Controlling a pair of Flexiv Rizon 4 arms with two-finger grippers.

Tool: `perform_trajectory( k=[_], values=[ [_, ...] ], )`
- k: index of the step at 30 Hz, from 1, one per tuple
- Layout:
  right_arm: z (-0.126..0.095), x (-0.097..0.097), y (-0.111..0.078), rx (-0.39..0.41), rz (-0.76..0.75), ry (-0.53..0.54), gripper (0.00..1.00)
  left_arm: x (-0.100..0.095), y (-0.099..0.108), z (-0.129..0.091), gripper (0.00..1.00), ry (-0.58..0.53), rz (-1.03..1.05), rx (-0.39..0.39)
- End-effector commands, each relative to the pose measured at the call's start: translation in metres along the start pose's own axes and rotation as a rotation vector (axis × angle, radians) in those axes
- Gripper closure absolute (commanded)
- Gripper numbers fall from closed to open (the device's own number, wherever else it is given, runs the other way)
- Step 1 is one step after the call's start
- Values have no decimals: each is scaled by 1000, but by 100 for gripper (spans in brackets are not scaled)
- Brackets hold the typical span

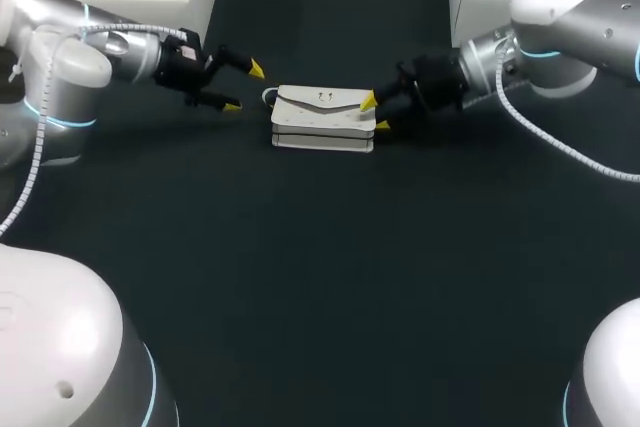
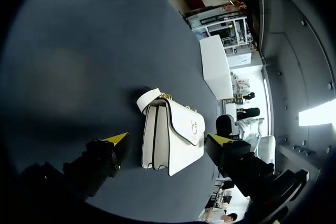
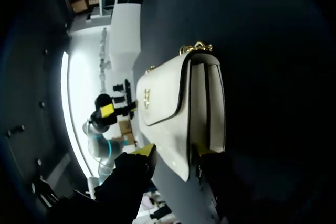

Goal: Pick up the bag, open it, inspect its contents, close it, and place it on the opposite side

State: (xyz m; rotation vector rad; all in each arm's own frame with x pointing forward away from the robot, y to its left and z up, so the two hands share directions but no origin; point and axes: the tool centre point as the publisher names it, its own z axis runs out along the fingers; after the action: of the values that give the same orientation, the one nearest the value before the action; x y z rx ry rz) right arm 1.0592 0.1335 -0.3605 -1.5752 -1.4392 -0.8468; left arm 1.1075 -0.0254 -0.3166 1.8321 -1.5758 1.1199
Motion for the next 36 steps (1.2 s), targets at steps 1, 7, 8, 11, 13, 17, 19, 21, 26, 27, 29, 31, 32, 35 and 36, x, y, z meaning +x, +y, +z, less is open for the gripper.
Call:
perform_trajectory(
  k=[1,7,8,11,13,17,19,21,26,27,29,31,32,35,36],
  values=[
    [2,-2,0,-7,1,2,65,0,1,-5,0,-7,-2,12],
    [2,-3,3,-16,13,-2,100,-4,-1,-9,0,-24,0,21],
    [0,-4,3,-20,14,-4,100,-4,-2,-10,0,-31,3,21],
    [-9,-7,4,-30,17,-11,100,-5,-5,-13,0,-66,24,9],
    [-16,-8,4,-32,16,-15,100,-6,-7,-14,0,-90,48,-22],
    [-32,-14,6,-16,-2,-29,100,-8,-13,-21,0,-131,72,-43],
    [-41,-17,7,-11,-3,-30,100,-10,-17,-27,0,-146,85,-67],
    [-49,-21,7,5,-13,-34,100,-12,-20,-32,0,-163,90,-72],
    [-70,-31,7,37,-32,-52,100,-14,-24,-40,0,-222,126,-123],
    [-74,-34,8,41,-33,-50,100,-15,-25,-41,0,-246,137,-138],
    [-82,-40,8,64,-41,-57,100,-16,-27,-43,0,-287,135,-148],
    [-90,-45,8,58,-30,-70,100,-16,-29,-44,0,-341,141,-160],
    [-94,-48,8,60,-31,-71,100,-16,-30,-45,0,-366,139,-163],
    [-107,-57,8,45,0,-91,100,-16,-32,-50,0,-445,125,-157],
    [-111,-59,7,41,10,-95,100,-16,-32,-51,0,-463,132,-160]
  ],
)
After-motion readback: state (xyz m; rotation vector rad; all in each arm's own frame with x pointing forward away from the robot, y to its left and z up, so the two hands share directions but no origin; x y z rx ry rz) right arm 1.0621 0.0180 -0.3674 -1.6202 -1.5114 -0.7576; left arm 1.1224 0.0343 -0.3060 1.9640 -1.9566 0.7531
